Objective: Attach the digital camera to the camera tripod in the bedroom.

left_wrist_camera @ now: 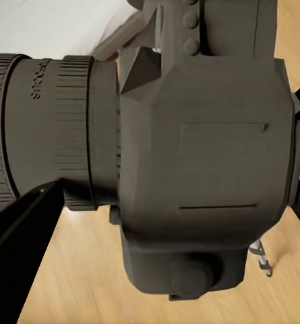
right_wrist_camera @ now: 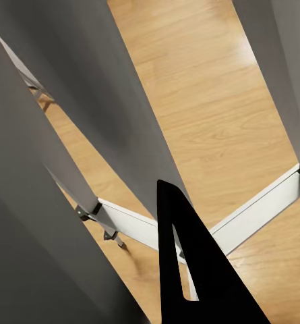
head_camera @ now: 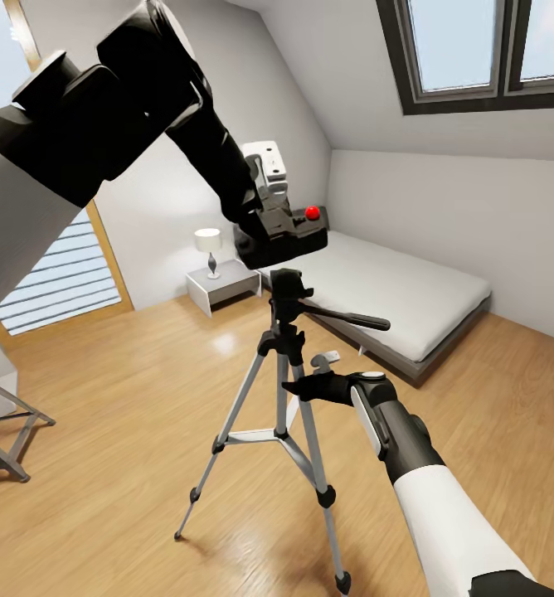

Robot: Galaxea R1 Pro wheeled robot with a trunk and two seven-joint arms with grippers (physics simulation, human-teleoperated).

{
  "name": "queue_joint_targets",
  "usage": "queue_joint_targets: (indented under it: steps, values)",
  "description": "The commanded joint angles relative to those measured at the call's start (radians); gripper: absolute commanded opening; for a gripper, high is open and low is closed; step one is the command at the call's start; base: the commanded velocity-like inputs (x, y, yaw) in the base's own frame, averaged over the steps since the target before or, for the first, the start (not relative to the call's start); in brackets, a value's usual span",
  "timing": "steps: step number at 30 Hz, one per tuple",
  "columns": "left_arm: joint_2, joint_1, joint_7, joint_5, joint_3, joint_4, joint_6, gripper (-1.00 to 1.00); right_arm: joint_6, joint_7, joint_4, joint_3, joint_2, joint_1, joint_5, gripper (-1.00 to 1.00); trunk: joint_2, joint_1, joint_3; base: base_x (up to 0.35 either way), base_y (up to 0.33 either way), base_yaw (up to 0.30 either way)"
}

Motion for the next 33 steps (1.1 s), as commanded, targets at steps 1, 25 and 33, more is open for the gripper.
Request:
queue_joint_targets:
  steps: [1, 25, 33]
  values:
    - [-0.001, -0.002, -0.010, -0.012, -0.002, 0.000, 0.011, -1.00, 0.083, 0.005, 0.005, -0.002, 0.000, -0.001, 0.062, -1.00, -0.002, 0.001, -0.002, 0.000, 0.000, 0.000]
    - [-0.086, -0.002, -0.041, -0.038, 0.002, 0.232, 0.006, -1.00, 0.084, 0.007, 0.005, -0.004, -0.001, -0.001, 0.062, -1.00, -0.002, 0.001, -0.002, 0.000, 0.000, 0.000]
    - [-0.084, 0.000, -0.043, -0.037, 0.006, 0.241, -0.004, -1.00, 0.084, 0.007, 0.005, -0.003, 0.000, -0.001, 0.062, -1.00, -0.002, 0.001, -0.002, 0.000, 0.000, 0.000]
